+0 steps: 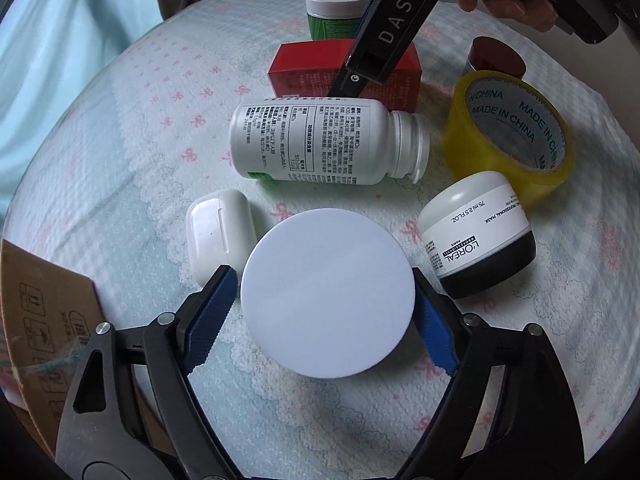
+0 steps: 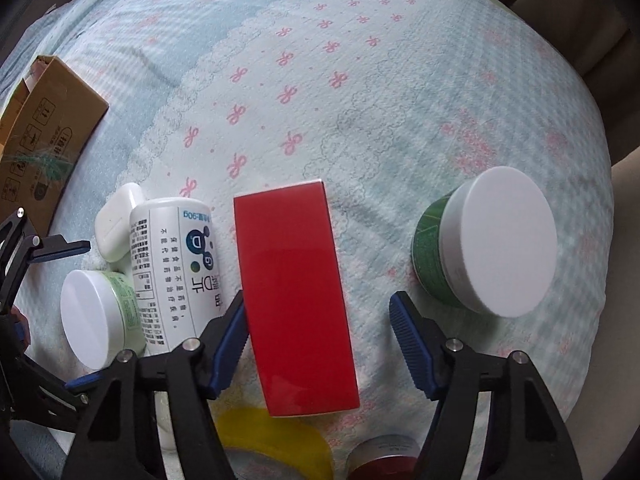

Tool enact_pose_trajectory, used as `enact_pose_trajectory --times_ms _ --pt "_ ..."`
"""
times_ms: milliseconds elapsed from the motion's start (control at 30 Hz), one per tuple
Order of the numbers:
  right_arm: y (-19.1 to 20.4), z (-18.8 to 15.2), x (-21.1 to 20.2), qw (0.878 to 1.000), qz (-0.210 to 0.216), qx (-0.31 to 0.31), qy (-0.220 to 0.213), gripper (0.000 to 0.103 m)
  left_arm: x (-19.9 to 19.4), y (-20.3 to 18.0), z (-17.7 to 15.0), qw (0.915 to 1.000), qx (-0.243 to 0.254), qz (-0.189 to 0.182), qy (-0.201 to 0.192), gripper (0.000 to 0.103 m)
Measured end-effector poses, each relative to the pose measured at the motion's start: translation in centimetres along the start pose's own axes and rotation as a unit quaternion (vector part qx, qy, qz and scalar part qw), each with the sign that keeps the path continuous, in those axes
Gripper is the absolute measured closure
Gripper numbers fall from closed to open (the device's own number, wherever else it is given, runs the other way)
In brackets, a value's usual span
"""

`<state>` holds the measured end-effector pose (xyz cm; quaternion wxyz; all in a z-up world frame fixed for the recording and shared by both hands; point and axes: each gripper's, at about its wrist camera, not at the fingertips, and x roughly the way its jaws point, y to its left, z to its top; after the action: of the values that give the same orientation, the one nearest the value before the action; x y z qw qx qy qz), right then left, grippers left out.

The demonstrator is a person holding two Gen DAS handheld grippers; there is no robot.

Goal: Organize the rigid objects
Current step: 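Grasp the white round jar with left tool while right tool grasps red box, then carry white jar with left tool while right tool carries red box to cardboard box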

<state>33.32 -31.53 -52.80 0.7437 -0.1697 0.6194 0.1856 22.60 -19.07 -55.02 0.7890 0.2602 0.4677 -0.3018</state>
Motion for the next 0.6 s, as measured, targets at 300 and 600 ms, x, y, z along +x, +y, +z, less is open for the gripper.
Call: enact_pose_trajectory --times_ms 300,600 --pt "0.3 0.7 1.0 0.999 0.021 -0.024 0.018 0.064 0.4 -0.3 0.8 0.9995 0.031 0.0 -0.012 0.032" --pt "1.7 1.5 2.1 1.0 0.006 -0.022 0.014 0.064 0.1 -0.1 0.9 0.9997 0.02 -0.012 -0.006 0.032"
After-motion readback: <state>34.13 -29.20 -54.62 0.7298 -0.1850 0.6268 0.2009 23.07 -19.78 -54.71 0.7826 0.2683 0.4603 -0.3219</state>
